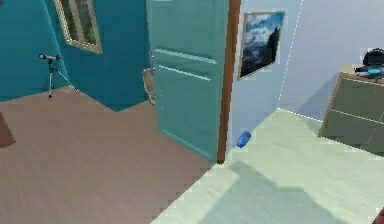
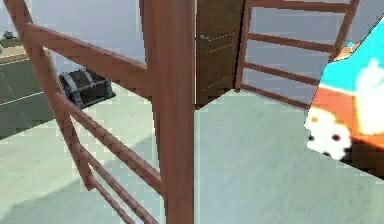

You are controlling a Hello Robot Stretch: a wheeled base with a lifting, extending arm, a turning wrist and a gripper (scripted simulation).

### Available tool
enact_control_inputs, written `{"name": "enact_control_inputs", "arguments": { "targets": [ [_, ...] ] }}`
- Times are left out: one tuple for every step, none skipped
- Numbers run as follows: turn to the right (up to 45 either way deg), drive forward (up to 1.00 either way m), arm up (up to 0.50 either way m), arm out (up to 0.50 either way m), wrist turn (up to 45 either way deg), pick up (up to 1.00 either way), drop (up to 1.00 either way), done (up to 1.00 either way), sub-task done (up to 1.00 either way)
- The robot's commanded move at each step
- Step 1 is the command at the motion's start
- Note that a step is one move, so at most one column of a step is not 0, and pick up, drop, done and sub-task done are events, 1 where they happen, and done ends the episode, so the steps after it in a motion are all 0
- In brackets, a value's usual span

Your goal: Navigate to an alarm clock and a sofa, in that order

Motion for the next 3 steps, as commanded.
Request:
{"name": "enact_control_inputs", "arguments": {
  "targets": [
    [-42.0,0.00,0.00,0.00,0.0,0.00,0.00,0.00,0.00],
    [0.0,1.00,0.00,0.00,0.0,0.00,0.00,0.00,0.00],
    [-3.0,0.00,0.00,0.00,0.0,0.00,0.00,0.00,0.00]
  ]
}}
